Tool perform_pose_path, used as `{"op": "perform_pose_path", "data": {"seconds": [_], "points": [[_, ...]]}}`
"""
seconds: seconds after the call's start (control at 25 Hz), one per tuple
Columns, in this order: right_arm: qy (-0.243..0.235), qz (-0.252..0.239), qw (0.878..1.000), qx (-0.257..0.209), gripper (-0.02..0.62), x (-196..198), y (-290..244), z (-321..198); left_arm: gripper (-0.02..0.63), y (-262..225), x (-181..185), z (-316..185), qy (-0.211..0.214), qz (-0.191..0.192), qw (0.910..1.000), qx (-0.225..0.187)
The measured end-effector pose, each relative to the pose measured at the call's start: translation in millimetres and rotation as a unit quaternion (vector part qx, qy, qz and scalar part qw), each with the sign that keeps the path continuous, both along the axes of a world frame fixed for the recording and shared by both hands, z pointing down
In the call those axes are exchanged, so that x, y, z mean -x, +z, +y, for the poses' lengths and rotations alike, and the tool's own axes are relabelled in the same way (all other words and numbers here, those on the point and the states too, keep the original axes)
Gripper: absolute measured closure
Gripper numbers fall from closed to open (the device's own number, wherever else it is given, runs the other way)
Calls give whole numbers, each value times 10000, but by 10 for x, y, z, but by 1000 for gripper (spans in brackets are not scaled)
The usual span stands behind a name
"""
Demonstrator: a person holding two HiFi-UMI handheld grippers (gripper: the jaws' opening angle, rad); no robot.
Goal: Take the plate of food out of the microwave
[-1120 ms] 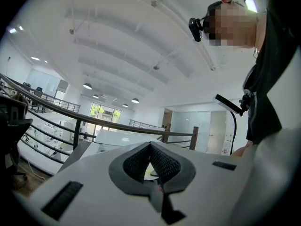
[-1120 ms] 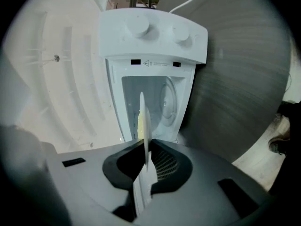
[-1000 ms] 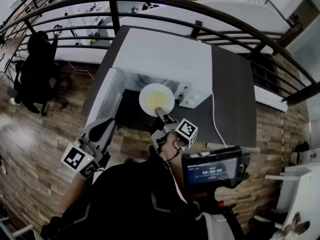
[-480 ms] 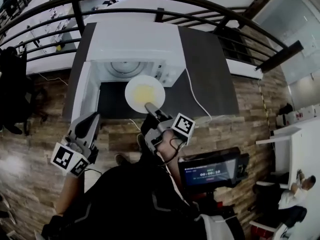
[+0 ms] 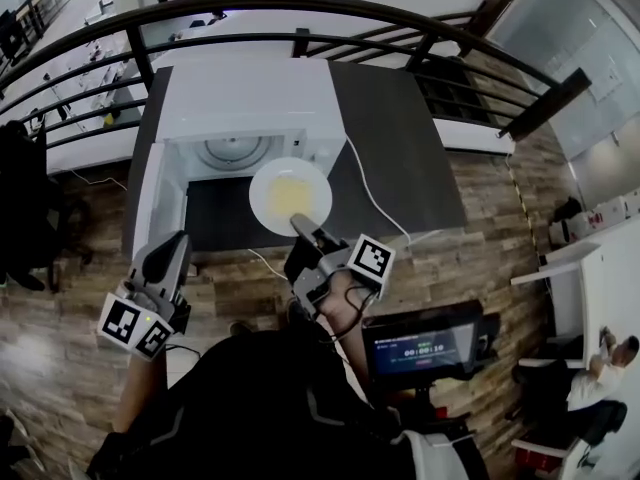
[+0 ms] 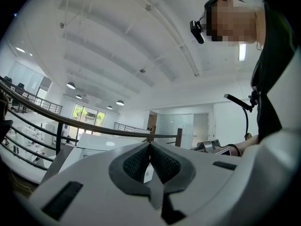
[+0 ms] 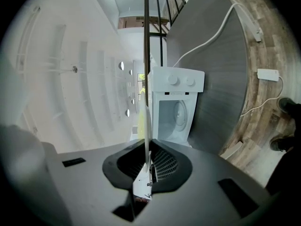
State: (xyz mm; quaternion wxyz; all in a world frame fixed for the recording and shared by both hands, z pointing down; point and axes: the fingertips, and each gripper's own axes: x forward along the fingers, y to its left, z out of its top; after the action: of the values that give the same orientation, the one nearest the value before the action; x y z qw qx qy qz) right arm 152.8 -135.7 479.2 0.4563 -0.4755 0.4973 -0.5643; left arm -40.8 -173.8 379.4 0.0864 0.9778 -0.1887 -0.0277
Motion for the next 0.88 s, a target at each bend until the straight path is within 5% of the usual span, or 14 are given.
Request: {"op": "perform_pose_path", "data": {"seconds": [0.88], "points": [[-787, -58, 9961, -384, 572, 20, -373, 10, 603, -132, -222, 113, -356, -239, 9987, -265]]}}
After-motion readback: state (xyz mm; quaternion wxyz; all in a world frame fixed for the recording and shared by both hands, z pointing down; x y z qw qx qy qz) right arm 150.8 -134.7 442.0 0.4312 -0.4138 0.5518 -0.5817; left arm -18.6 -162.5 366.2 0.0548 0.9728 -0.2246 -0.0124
